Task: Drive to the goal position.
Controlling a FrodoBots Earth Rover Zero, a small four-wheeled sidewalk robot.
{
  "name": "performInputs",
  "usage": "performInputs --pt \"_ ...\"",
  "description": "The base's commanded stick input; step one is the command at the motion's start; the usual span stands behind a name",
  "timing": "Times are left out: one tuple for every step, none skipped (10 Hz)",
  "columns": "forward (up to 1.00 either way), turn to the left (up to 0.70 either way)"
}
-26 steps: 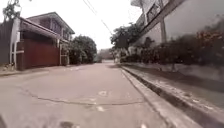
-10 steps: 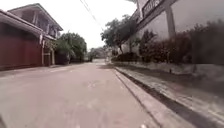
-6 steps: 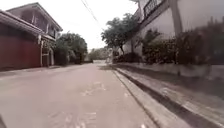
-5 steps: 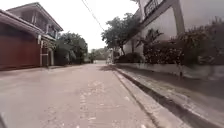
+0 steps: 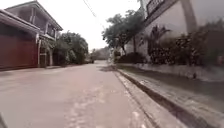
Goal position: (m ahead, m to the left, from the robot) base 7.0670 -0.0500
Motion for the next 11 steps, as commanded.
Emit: performInputs --pt "1.00 0.01" --pt "1.00 0.01" --pt "1.00 0.02" --pt "1.00 0.03" --pt "1.00 0.14" --pt "1.00 0.40" --pt "1.00 0.28" --pt "1.00 0.09" --pt "1.00 0.00" --pt "1.00 0.00" --pt "1.00 0.00"
